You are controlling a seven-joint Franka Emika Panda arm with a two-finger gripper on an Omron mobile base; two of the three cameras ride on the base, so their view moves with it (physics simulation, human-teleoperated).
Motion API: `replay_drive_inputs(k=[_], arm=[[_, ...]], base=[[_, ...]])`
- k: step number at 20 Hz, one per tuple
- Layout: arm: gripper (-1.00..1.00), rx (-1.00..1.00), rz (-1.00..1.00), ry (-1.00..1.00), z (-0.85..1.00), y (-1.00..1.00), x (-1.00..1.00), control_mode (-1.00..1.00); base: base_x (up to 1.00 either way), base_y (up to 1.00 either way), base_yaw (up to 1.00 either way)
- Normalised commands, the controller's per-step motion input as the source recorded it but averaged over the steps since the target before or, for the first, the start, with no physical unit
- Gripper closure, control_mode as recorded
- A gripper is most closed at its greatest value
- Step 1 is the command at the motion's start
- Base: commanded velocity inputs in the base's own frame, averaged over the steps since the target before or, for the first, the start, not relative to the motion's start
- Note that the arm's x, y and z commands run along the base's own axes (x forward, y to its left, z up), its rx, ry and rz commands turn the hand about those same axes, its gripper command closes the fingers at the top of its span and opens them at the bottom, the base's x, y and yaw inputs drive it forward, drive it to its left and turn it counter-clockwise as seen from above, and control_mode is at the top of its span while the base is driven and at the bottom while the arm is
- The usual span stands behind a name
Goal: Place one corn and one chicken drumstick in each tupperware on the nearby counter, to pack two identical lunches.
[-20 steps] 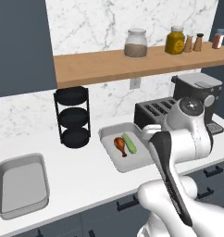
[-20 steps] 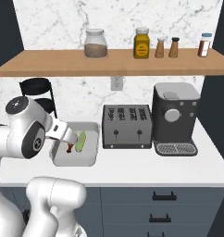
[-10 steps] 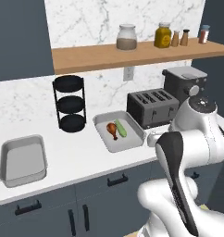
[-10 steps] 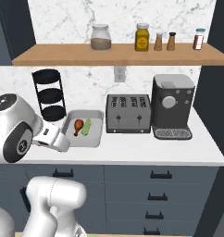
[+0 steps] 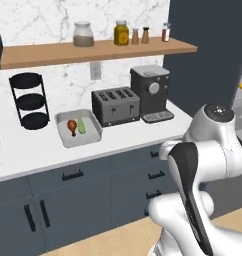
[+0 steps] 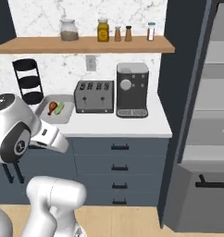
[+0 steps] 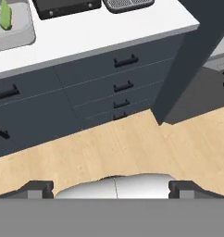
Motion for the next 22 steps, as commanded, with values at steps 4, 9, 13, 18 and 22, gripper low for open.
replay_drive_inputs(k=[4, 9, 13, 18, 22], arm=[[-1.00, 0.00, 0.00, 0.00, 0.00, 0.00, 0.00, 1.00], [-1.00, 0.00, 0.00, 0.00, 0.00, 0.00, 0.00, 1.00], [-1.00, 0.00, 0.00, 0.00, 0.00, 0.00, 0.00, 1.00], [-1.00, 0.00, 0.00, 0.00, 0.00, 0.00, 0.00, 1.00], [-1.00, 0.00, 0.00, 0.00, 0.00, 0.00, 0.00, 1.00]], base=[[-0.02, -1.00, -0.04], [0.00, -1.00, 0.00], [0.01, -1.00, 0.00], [0.04, -1.00, 0.00], [0.08, -0.91, 0.00]])
